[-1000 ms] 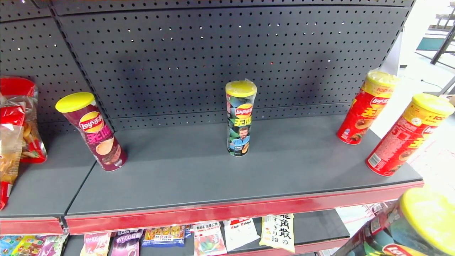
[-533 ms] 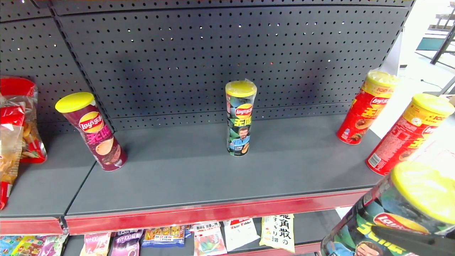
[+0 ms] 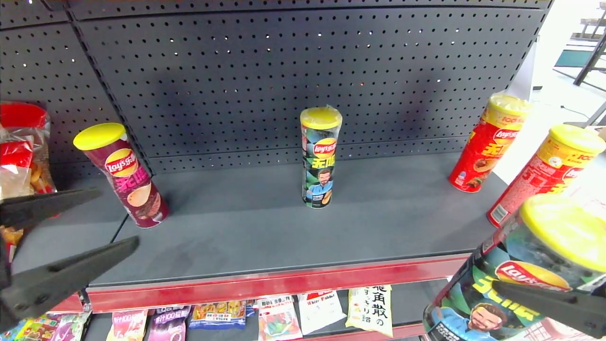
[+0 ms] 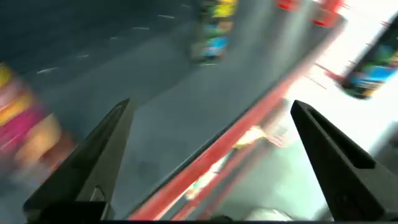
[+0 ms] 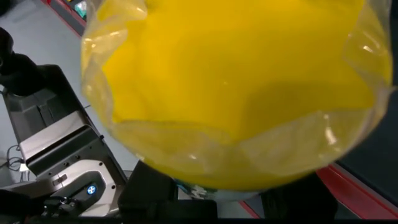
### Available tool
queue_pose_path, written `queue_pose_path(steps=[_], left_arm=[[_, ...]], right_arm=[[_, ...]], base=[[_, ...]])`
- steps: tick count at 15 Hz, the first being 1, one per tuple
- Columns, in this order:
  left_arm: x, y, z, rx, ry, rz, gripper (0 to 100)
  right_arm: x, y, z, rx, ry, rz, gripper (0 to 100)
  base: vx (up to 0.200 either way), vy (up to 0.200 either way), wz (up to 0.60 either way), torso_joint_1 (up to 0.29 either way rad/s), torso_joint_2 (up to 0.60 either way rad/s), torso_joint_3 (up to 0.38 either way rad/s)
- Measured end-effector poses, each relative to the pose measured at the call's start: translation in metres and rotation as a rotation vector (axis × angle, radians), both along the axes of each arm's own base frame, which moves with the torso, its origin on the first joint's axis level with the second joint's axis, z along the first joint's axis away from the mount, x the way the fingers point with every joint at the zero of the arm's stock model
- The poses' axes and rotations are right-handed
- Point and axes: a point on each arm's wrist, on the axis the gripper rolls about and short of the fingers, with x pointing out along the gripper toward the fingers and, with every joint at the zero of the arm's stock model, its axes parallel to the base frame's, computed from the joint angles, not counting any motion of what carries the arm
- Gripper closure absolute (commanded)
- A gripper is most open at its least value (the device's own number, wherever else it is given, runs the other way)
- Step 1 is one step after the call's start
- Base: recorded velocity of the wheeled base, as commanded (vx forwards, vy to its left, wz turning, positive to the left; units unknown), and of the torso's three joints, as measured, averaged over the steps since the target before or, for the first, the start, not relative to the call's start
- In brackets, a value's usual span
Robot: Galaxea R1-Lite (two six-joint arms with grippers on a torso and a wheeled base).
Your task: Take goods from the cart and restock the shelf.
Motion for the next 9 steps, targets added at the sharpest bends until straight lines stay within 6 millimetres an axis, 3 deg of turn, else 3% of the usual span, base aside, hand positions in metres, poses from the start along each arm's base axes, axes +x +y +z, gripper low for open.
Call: queue_pose_path(steps=[4, 9], left_arm=[[0.080, -0.063, 0.009, 0.023, 0.072, -0.248, 0], [0.154, -0.122, -0.006, 0.048, 0.047, -0.282, 0]], right_arm=[[0.000, -0.003, 0.007, 0.009, -0.027, -0.033, 100], [-0.002, -0.004, 0.009, 0.015, -0.039, -0.040, 100]], base=[[0.000, 0.000, 0.00, 0.000, 0.00, 0.000], [0.000, 0.000, 0.00, 0.000, 0.00, 0.000]])
